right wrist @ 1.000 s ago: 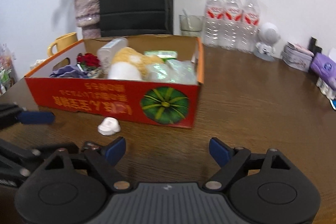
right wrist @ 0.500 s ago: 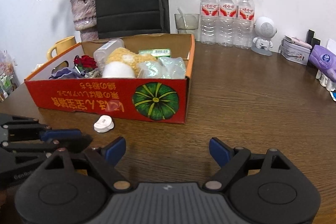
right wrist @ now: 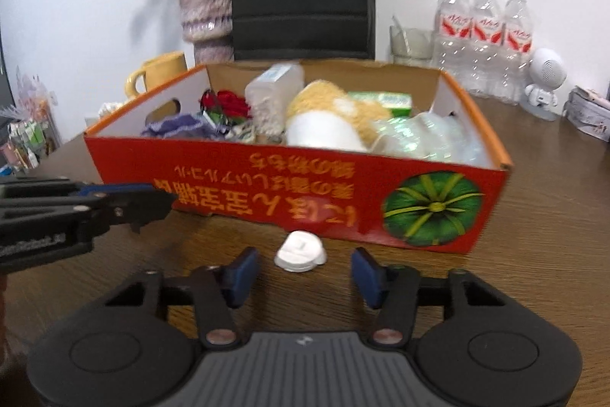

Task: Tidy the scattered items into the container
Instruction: 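Grasp the small black clip with the left tool while the right tool grasps the white round cap, then carry the clip and white cap into the box and open both tools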

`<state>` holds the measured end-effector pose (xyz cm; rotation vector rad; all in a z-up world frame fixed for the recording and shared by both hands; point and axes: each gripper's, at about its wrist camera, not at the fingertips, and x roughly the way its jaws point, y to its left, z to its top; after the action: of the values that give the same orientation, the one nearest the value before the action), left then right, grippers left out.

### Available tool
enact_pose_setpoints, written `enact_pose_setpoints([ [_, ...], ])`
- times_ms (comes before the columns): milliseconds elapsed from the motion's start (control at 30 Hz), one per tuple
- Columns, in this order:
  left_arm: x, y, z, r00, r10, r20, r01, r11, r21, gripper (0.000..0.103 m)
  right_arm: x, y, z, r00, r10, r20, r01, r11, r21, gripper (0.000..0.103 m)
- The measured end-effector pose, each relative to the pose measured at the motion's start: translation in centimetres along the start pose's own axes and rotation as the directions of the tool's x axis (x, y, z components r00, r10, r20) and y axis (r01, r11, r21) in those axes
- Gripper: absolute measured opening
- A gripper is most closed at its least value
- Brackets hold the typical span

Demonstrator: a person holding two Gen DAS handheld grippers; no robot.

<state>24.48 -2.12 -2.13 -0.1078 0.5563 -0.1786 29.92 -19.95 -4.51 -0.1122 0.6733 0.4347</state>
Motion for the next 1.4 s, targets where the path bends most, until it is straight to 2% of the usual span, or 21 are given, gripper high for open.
enact_pose_setpoints([
  [67, -0.2, 0.1, -0.1, 1.0, -0.004, 0.002, 0.004, 1.0, 0.003, 0.012, 0.0, 0.3, -0.1, 1.0, -0.002, 0.004, 0.002, 1.0, -0.013, 0.034],
  [100, -0.3, 0.1, -0.1, 1.0, -0.006, 0.002, 0.006, 1.0, 0.005, 0.012, -0.1, 0.3, -0.1, 1.0, 0.004, 0.006, -0.003, 1.0, -0.011, 0.025],
  [500, -1.0, -0.3, -0.3, 0.999, -0.021, 0.027, 0.021, 1.0, 0.007, 0.012, -2.5, 0.1, -0.9, 0.999, -0.001, 0.051, 0.0, 1.0, 0.024, 0.025],
  [667, -2.4, -0.4, 0.3, 0.997, -0.036, 0.073, 0.036, 0.999, -0.005, 0.012, -4.3, 0.2, -0.5, 0.995, 0.006, 0.101, -0.01, 0.999, 0.032, 0.025],
  [867, -3.9, 0.0, 2.6, 0.99, -0.037, 0.134, 0.038, 0.999, -0.004, 0.012, -6.1, -0.5, 1.6, 0.986, 0.023, 0.166, -0.034, 0.998, 0.062, 0.025],
  [1033, -4.2, 0.3, 6.2, 0.981, -0.021, 0.191, 0.015, 0.999, 0.031, 0.012, -6.6, -1.5, 4.4, 0.977, 0.013, 0.213, -0.028, 0.997, 0.067, 0.025],
  [1100, -3.8, 0.4, 7.5, 0.976, -0.004, 0.217, -0.002, 1.0, 0.028, 0.012, -6.2, -1.8, 5.9, 0.973, -0.003, 0.233, -0.012, 0.998, 0.063, 0.025],
  [1267, -1.3, 2.0, 9.3, 0.968, 0.035, 0.247, -0.021, 0.998, -0.058, 0.012, -3.3, -3.1, 9.1, 0.974, -0.022, 0.227, 0.001, 0.996, 0.093, 0.025],
  [1400, 1.8, 3.4, 9.7, 0.98, 0.052, 0.192, -0.039, 0.997, -0.074, 0.012, 0.1, -4.2, 10.5, 0.979, -0.04, 0.201, 0.018, 0.994, 0.108, 0.025],
])
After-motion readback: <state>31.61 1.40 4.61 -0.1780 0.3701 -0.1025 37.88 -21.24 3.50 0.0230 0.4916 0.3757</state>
